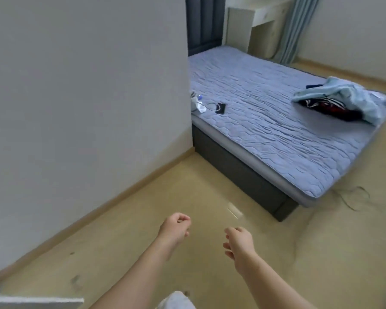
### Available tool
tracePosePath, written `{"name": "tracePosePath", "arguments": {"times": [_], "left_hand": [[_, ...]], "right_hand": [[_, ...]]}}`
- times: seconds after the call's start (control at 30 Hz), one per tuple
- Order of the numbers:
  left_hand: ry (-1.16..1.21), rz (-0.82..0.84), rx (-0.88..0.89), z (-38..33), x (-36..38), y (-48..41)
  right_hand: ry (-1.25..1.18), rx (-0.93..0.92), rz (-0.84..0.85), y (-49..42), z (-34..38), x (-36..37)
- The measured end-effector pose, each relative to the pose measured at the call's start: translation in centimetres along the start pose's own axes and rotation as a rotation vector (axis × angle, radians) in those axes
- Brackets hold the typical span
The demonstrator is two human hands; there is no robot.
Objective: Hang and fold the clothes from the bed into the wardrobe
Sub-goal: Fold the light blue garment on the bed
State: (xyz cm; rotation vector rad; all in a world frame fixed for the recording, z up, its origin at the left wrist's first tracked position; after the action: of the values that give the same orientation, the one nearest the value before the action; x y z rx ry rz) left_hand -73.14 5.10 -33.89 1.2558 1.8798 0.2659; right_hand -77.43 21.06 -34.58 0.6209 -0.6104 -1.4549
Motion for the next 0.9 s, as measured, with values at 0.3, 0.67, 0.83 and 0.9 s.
{"name": "tracePosePath", "arguments": {"times": [0.3,0.67,0.83,0.9], "left_hand": [[-0.219,0.287,0.118,-14.3,14.7,-6.9],[-0.431,0.508,0.32,-36.5,32.3,-13.0],[-0.449,0.558,0.355,-44.2,39.3,-13.7],[-0.446,0.587,0.363,-46.7,42.6,-14.3]], "right_hand": [[-0.162,0.081,-0.215,-9.1,4.6,-12.5],[-0.427,0.097,-0.437,-21.4,17.7,-29.5],[-0.532,0.106,-0.467,-25.0,22.3,-36.0],[-0.574,0.087,-0.463,-27.2,24.4,-39.2]]}}
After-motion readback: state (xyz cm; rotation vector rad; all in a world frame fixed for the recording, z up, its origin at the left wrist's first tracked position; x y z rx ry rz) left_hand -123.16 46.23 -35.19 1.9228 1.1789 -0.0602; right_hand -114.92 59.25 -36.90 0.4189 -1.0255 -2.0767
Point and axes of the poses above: each hand's wrist, its own y-axis away from the middle knuckle, its own x-axis out of the palm, z = x × y, the point moved 2 cm from there along -y, towards the middle knuckle, and after that the axes turned 13 degrees about -y, right-handed, at the moved point
